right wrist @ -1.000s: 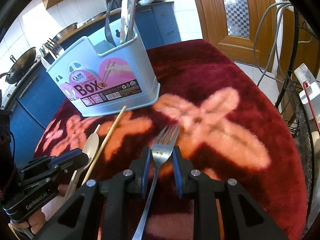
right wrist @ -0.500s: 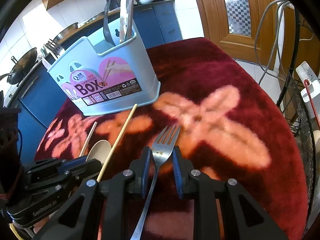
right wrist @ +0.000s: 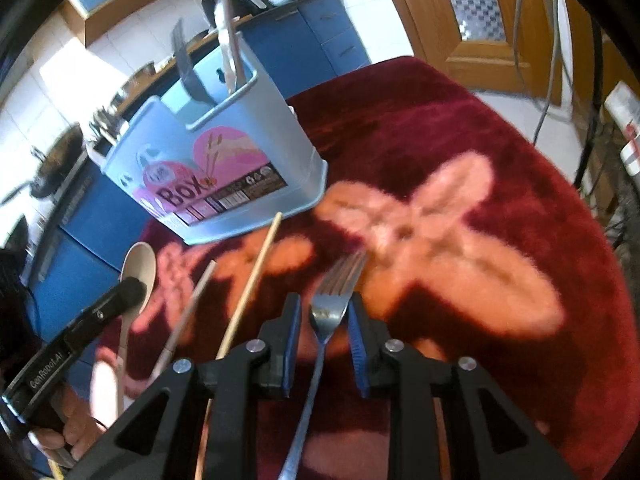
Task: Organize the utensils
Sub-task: 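Close the left tool on the white spoon and lift it while the right tool lifts the fork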
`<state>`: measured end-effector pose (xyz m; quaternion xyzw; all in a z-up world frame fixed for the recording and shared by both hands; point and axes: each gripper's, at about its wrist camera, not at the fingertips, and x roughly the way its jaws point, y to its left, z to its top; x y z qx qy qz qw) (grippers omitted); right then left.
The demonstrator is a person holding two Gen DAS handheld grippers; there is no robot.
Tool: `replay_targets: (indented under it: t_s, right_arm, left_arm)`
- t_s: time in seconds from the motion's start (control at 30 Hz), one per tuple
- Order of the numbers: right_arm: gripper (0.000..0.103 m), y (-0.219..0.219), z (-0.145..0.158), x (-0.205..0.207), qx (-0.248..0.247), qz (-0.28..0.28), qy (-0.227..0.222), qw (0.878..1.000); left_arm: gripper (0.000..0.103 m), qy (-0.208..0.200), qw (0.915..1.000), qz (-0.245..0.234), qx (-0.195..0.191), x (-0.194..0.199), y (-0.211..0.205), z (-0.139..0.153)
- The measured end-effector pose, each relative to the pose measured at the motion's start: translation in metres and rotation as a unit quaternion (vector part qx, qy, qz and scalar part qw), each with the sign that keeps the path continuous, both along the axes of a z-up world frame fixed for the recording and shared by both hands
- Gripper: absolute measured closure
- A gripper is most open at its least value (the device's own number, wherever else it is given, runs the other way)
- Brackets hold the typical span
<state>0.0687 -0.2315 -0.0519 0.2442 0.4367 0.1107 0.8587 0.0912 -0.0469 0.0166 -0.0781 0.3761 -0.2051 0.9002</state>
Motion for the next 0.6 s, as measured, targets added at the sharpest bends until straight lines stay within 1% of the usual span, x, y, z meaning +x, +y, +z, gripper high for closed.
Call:
replay_targets:
  t_s: [0.03,0.1,0.13,0.33,0.43,0.6]
  right_arm:
    - [0.077,-0.002,-0.001,0.002,0.012,-0.001,0.003,1.000]
    - [0.093,-0.003,0.000,0.004,0.017,0.002,0.003,1.000]
    - [0.095,-0.001,0.003,0.003,0.011,0.003,-0.001,1.000]
    - [0.097,0.022,0.025,-0.008,-0.018,0.026,-0.044,0.999]
    - [0.098,0.035,0.037,-0.013,-0.037,0.038,-0.060,0.997]
    - [0.098,0.048,0.039,-0.013,-0.069,0.048,-0.061,0.995]
  left_arm:
    - [0.102,0.001,1.0000,0.003,-0.004,0.001,0.003,0.001]
    - [0.102,0.005,0.9999,0.009,-0.010,0.002,0.007,0.002]
    - [0.102,0.007,0.9998,0.012,-0.012,0.002,0.009,0.002]
    - [0.102,0.016,0.9995,0.018,-0.022,0.004,0.016,0.002]
    - [0.102,0.026,0.9991,0.032,0.011,0.006,0.017,-0.004]
    - [0.102,0.072,0.9950,0.054,0.044,0.014,0.031,-0.024]
